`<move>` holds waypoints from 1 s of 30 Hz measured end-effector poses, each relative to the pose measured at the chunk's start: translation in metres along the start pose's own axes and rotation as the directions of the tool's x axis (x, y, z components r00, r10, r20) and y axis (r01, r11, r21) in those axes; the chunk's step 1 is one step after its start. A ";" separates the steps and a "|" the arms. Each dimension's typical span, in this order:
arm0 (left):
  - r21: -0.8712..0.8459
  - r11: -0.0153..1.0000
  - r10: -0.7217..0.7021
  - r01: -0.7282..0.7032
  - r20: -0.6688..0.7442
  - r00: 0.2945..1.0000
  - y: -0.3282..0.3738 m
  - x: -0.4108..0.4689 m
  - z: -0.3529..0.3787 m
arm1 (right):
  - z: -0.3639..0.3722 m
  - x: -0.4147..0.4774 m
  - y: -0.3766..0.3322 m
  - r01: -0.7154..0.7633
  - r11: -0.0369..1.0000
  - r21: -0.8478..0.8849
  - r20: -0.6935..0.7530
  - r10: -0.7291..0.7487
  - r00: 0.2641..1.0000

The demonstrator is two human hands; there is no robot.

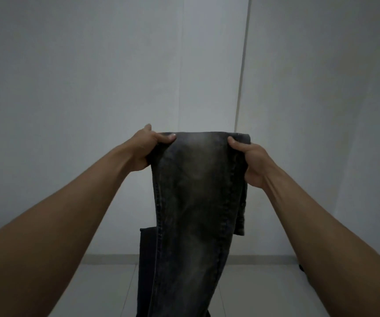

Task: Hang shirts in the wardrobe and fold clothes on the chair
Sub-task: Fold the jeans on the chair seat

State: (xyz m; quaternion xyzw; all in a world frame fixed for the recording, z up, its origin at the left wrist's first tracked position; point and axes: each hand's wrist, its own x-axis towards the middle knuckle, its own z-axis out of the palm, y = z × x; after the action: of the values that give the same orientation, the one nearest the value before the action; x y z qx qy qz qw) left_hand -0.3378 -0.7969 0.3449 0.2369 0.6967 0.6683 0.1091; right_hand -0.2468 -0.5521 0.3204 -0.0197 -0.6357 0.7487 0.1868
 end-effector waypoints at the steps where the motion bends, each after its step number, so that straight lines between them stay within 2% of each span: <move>1: -0.036 0.999 0.009 -0.013 -0.107 0.994 0.002 0.003 0.002 | 0.000 -0.001 0.000 -0.014 1.000 -0.017 0.036 0.015 0.999; 3: -0.130 0.991 0.005 -0.035 -0.224 0.975 0.002 0.006 0.005 | 0.000 -0.003 0.000 -0.018 0.996 -0.086 0.079 0.025 0.997; 5: -0.153 0.988 -0.024 0.011 -0.079 0.997 0.004 0.006 0.006 | 0.000 -0.001 -0.005 0.011 0.996 -0.090 0.009 -0.010 1.000; 7: -0.048 0.998 -0.033 0.035 0.038 0.999 0.003 0.003 0.008 | -0.001 0.002 -0.008 0.018 1.000 -0.022 -0.050 -0.019 0.999; 9: -0.033 0.999 0.020 -0.023 -0.073 0.997 0.002 0.008 0.010 | -0.002 0.001 -0.006 -0.016 0.999 0.030 -0.028 0.017 0.999; 10: -0.041 0.997 0.051 -0.060 -0.183 0.982 0.000 0.009 0.012 | -0.001 -0.002 -0.003 -0.046 0.998 0.034 0.010 0.046 0.999; 12: -0.139 0.986 0.045 -0.087 -0.279 0.959 -0.001 0.015 0.011 | 0.001 -0.007 0.001 -0.063 0.997 -0.034 0.068 0.066 0.995; 13: -0.210 0.975 0.020 -0.076 -0.258 0.966 -0.002 0.019 0.007 | 0.003 -0.006 0.001 -0.044 0.997 -0.068 0.057 0.048 0.997; 14: -0.211 0.977 -0.016 -0.021 -0.171 0.985 -0.001 0.017 0.006 | 0.004 -0.005 -0.001 -0.020 0.997 -0.075 0.016 0.021 1.000; 16: -0.031 0.999 -0.028 0.028 0.000 1.000 0.000 0.008 0.007 | 0.005 -0.001 -0.005 0.016 1.000 -0.023 -0.046 -0.017 0.999; 17: 0.023 1.000 -0.017 0.017 0.014 1.000 0.000 0.007 0.007 | 0.004 -0.001 -0.006 0.023 1.000 -0.002 -0.039 -0.023 0.999; 19: -0.007 0.999 0.050 -0.051 -0.088 0.995 -0.002 0.016 0.004 | 0.002 -0.003 -0.003 -0.005 1.000 -0.023 0.050 0.006 0.999; 21: -0.118 0.989 0.057 -0.085 -0.224 0.973 -0.004 0.018 -0.002 | 0.002 -0.005 0.001 -0.017 0.988 -0.150 0.126 0.036 0.991; 22: -0.150 0.987 0.024 -0.055 -0.201 0.979 -0.004 0.016 -0.003 | 0.002 -0.003 0.001 0.006 0.983 -0.185 0.104 0.014 0.994; 23: -0.146 0.989 -0.005 -0.011 -0.110 0.994 -0.005 0.013 -0.005 | 0.004 -0.001 -0.001 0.029 0.985 -0.169 0.062 -0.019 0.998; 25: -0.022 0.999 -0.031 0.032 0.062 0.998 -0.007 0.003 0.001 | 0.006 0.003 -0.003 0.036 0.998 -0.042 0.004 -0.036 0.999; 27: 0.053 0.998 0.046 -0.046 -0.004 0.999 -0.005 0.008 0.002 | 0.007 0.002 0.000 0.003 1.000 0.017 0.034 -0.003 0.999; 29: 0.077 0.989 0.137 -0.126 -0.156 0.978 0.000 0.014 0.000 | 0.009 -0.002 0.007 -0.039 0.996 -0.083 0.111 0.048 0.993; 30: 0.056 0.990 0.139 -0.131 -0.196 0.971 0.002 0.014 -0.002 | 0.011 -0.002 0.010 -0.031 0.988 -0.148 0.119 0.049 0.992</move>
State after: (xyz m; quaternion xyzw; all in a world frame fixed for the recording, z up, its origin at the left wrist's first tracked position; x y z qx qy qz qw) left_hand -0.3500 -0.7918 0.3492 0.2180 0.7003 0.6796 -0.0120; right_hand -0.2507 -0.5640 0.3130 -0.0003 -0.6986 0.7035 0.1306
